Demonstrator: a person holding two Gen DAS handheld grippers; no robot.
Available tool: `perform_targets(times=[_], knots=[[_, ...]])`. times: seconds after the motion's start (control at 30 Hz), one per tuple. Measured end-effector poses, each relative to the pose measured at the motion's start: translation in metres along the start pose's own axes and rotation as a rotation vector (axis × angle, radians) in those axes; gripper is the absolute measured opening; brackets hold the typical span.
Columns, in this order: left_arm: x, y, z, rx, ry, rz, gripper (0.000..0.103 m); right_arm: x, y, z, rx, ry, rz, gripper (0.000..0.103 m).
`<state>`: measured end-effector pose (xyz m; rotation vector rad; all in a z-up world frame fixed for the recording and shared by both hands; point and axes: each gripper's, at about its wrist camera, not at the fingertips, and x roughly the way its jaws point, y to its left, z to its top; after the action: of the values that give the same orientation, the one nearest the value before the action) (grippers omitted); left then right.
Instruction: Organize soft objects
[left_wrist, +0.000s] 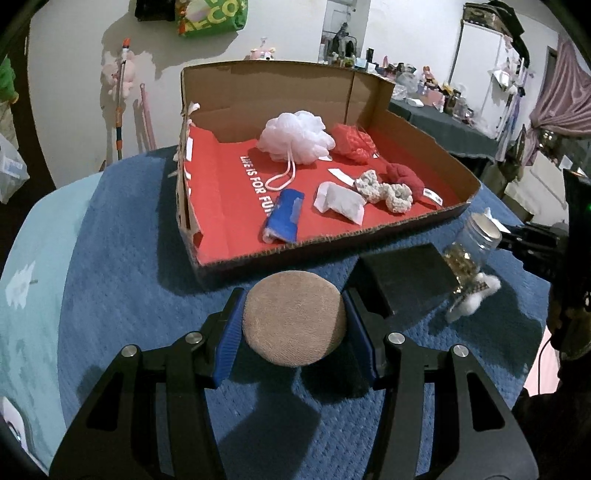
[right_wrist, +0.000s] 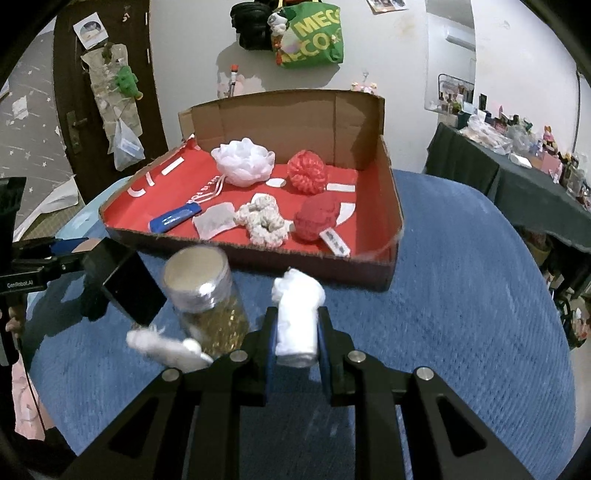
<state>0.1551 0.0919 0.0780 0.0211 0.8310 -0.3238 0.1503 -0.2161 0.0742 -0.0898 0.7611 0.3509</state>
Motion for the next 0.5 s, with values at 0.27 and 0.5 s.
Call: perform_targets(times=[0.27,0.5], knots=[[0.003,0.001,0.019,0.041,0.001,0.004,0.051,0.008,0.004,0.017,-0.045,0.009,0.001,0.021],[0.007,-0.002,0.036,0.086,0.001,0.004,0.051,0.017,0.003,0.031,-0.069,0.015,0.015,0.021]])
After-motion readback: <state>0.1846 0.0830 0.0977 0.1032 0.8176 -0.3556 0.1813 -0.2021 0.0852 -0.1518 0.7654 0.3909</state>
